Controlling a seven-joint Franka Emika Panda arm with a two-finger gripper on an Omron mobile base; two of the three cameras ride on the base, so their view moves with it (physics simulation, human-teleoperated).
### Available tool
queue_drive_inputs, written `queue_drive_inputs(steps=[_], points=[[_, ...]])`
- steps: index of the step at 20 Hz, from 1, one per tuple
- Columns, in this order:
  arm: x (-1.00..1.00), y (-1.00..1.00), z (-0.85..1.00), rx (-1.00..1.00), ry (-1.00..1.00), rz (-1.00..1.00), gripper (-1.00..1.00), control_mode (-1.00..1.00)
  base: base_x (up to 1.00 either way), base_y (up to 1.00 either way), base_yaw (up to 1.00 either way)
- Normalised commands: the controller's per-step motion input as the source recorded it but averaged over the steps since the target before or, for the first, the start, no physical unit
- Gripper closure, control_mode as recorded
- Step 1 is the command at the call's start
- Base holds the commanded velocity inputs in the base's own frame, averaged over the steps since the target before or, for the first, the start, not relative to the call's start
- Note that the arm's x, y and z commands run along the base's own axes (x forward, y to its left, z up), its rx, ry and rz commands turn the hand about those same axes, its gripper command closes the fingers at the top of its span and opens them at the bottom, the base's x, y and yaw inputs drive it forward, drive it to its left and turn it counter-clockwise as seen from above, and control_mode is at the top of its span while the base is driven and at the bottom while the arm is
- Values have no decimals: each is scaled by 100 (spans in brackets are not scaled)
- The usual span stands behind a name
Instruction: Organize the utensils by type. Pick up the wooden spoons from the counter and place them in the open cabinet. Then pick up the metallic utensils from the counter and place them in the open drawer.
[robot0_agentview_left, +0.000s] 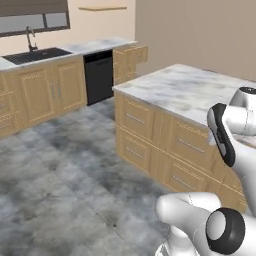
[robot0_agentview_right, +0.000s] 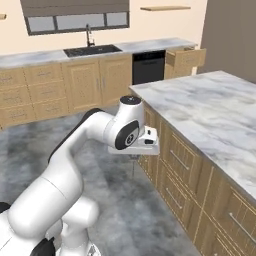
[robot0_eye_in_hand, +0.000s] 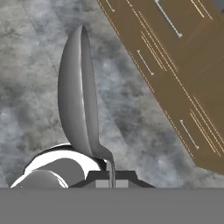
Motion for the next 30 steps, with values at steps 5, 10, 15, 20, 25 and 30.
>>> queue_drive_inputs(steps=[5, 10, 15, 20, 25, 30], points=[[0, 0, 0, 0, 0, 0, 100, 100, 100, 5, 0], [0, 0, 0, 0, 0, 0, 100, 100, 100, 20, -2], [0, 0, 0, 0, 0, 0, 100, 100, 100, 39, -5], [0, 0, 0, 0, 0, 0, 100, 100, 100, 48, -4], [0, 0, 0, 0, 0, 0, 100, 100, 100, 46, -6], [0, 0, 0, 0, 0, 0, 100, 100, 100, 46, -12]])
